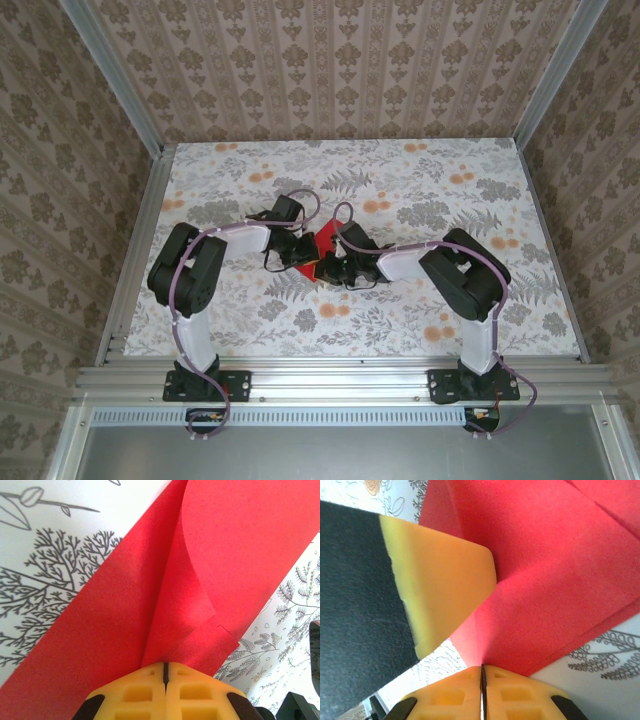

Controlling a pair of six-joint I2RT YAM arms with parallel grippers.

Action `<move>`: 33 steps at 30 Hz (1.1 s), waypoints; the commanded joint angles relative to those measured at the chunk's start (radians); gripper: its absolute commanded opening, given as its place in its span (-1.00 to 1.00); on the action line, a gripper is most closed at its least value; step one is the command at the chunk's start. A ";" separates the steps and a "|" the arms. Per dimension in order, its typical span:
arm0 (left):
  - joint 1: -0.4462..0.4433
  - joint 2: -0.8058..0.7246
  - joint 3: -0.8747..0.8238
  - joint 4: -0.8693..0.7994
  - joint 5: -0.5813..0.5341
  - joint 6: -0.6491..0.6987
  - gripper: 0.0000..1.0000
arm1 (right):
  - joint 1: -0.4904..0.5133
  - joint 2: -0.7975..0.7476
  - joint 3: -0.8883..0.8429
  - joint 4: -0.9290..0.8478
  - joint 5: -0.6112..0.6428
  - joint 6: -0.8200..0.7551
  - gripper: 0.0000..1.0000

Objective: Fold a paper plane with a square sheet of paper (pick it up from the middle)
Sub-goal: Fold the triangle a second time at the center of the table.

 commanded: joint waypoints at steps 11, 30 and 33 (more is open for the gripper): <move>0.012 0.052 -0.051 -0.070 -0.047 -0.027 -0.91 | 0.012 -0.031 -0.001 0.046 -0.029 0.003 -0.79; 0.044 0.043 0.024 -0.044 0.011 0.001 -0.83 | 0.018 0.064 0.096 -0.426 0.097 -0.075 -0.81; 0.060 0.062 0.063 -0.039 0.029 0.025 -0.81 | 0.017 0.083 0.102 -0.463 0.101 -0.076 -0.81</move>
